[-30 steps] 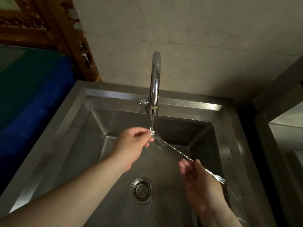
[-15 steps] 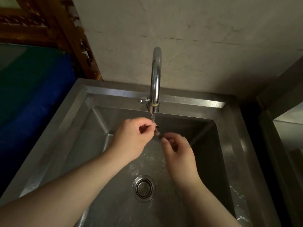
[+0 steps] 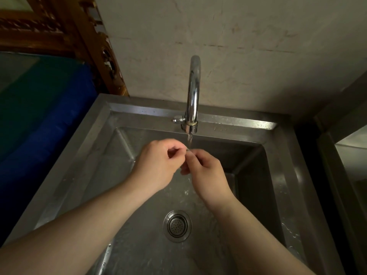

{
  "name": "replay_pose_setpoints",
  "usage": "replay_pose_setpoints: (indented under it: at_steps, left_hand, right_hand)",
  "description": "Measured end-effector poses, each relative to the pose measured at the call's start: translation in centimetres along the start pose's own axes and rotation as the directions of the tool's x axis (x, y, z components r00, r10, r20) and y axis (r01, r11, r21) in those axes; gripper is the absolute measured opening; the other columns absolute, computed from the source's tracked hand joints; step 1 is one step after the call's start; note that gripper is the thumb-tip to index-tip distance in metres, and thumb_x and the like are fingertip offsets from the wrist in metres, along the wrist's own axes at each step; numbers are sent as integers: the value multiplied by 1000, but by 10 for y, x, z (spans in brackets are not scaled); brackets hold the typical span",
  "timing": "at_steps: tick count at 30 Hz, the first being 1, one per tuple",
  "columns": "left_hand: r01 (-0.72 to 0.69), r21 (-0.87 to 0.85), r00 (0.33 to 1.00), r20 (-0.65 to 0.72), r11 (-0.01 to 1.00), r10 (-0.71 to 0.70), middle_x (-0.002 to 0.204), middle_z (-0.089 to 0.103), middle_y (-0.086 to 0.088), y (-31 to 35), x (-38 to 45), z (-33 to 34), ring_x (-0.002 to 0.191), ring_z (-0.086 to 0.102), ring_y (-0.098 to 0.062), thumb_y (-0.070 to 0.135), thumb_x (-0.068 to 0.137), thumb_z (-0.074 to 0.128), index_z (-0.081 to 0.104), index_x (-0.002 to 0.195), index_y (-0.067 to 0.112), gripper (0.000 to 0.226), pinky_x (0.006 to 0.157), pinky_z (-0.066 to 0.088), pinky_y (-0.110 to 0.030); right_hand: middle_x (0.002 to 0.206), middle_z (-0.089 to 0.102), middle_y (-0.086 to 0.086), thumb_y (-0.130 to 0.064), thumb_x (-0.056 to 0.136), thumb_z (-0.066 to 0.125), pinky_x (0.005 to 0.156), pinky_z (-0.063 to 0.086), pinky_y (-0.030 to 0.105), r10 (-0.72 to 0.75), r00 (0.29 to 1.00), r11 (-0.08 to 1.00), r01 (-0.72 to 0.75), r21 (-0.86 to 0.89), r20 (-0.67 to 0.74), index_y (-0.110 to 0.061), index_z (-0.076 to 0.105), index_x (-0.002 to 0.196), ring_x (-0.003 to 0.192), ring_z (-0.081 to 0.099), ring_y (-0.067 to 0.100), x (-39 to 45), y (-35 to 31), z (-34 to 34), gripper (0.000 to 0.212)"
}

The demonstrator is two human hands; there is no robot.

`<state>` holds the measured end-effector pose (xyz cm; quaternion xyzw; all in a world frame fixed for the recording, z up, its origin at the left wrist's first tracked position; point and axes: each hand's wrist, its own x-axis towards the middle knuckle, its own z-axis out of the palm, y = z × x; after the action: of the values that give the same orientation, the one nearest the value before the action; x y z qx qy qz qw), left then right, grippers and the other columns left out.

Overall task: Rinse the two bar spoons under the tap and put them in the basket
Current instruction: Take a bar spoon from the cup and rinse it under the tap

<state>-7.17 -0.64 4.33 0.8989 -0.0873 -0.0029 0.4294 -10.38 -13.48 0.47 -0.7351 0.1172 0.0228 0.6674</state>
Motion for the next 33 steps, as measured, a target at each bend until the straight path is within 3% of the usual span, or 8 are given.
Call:
replay_pose_setpoints:
  at_steps: [3,9,14,17,21,27,31,33]
  left_hand:
    - [-29,-27,996,-87,999,26,63,69,13,-3,3,-7,58,60,-4,20,82,66,75,78,25,11,52,42,-14]
    - [63,-198,995,-58,978,-76,70,71,0,-11,6,1,70,67,-20,24,84,65,71,82,25,6,69,54,-36]
    - [65,-268,996,-46,961,-80,74,73,14,-8,10,8,61,62,-3,36,82,61,70,82,33,10,61,50,-26]
    - [141,-491,967,-118,860,-226,74,73,11,-10,16,9,59,58,1,30,88,62,71,84,27,10,57,44,-18]
    - [323,-516,945,140,794,-294,78,70,6,-11,0,30,63,58,-3,27,92,61,72,90,23,12,54,43,-16]
    - [355,-734,861,16,579,-508,72,65,8,-8,22,28,62,53,-6,21,93,58,68,82,21,15,56,39,-21]
    - [508,-642,851,270,575,-450,73,69,6,-8,-3,58,61,60,-3,20,93,60,66,84,19,11,52,44,-16]
    - [491,-695,846,235,525,-479,71,71,5,-8,-3,62,56,61,-1,18,94,59,66,84,16,12,50,45,-13]
  right_hand:
    - [69,66,-1,-30,100,52,65,50,23,3,999,1000,-3,5,38,-14,70,87,65,60,7,-2,6,0,27]
    - [65,59,-6,-29,101,52,59,42,21,-38,998,995,43,-90,52,-17,69,87,57,50,1,-2,11,0,25]
    - [70,60,-2,-21,100,54,59,46,17,-28,995,999,31,-36,97,-17,69,90,59,54,5,-6,21,-5,19]
    - [69,60,-5,-19,100,55,61,47,16,36,998,995,-30,-95,60,-17,70,92,60,54,2,-5,29,-16,17]
    - [64,61,-11,-26,99,55,58,44,17,-96,993,972,108,-208,70,-34,69,85,56,54,-2,3,21,-18,21]
    - [61,61,-9,-33,97,56,60,48,34,19,999,937,-1,-349,48,-29,69,84,55,53,2,-6,42,-41,18]
    - [75,65,-12,-35,97,55,48,38,15,-88,993,881,112,-460,73,-38,65,84,51,53,0,-11,42,-47,16]
    - [70,65,-15,-35,95,56,47,38,13,-108,992,868,125,-481,64,-39,64,78,49,52,-1,-14,39,-50,20]
